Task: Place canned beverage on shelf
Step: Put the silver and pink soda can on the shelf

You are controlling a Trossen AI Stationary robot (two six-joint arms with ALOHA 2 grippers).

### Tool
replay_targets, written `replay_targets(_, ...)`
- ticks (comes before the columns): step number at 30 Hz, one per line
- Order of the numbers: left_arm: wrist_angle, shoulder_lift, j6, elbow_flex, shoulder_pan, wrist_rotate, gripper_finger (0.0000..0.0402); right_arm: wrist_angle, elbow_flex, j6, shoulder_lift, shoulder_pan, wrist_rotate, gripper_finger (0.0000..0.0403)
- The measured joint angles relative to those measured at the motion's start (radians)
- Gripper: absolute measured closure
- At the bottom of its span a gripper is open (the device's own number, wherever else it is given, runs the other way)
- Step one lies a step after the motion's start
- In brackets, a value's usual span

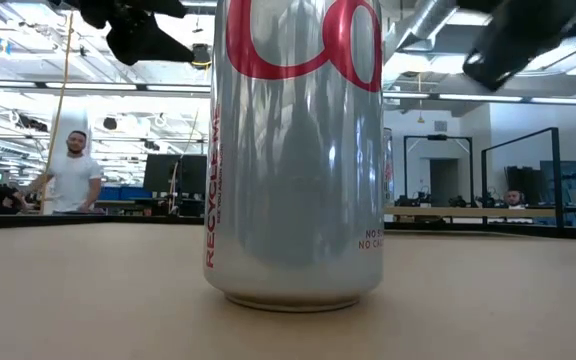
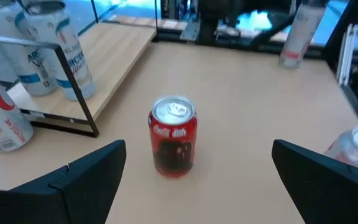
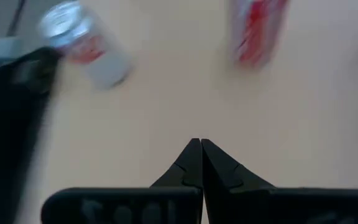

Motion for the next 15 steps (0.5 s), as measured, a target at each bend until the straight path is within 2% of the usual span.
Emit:
replay_targets(4, 0.025, 0.057, 0.013, 0.0, -0.001, 0.006, 0.0013, -0.222, 0.121, 0.367, 0.027, 0.154, -0.124, 0.0382)
replay_targets(10, 0.103, 0.143, 0.059, 0.0, -0.001, 0.037, 0.0013, -0.352, 0.229, 0.804, 0.087, 0.402, -0.396, 0.0382)
replay_targets(15, 0.121, 0.167, 0.078, 0.0, -0.001, 0.088, 0.0013, -0.366, 0.295, 1.145, 0.099, 0.54, -0.43, 0.0382)
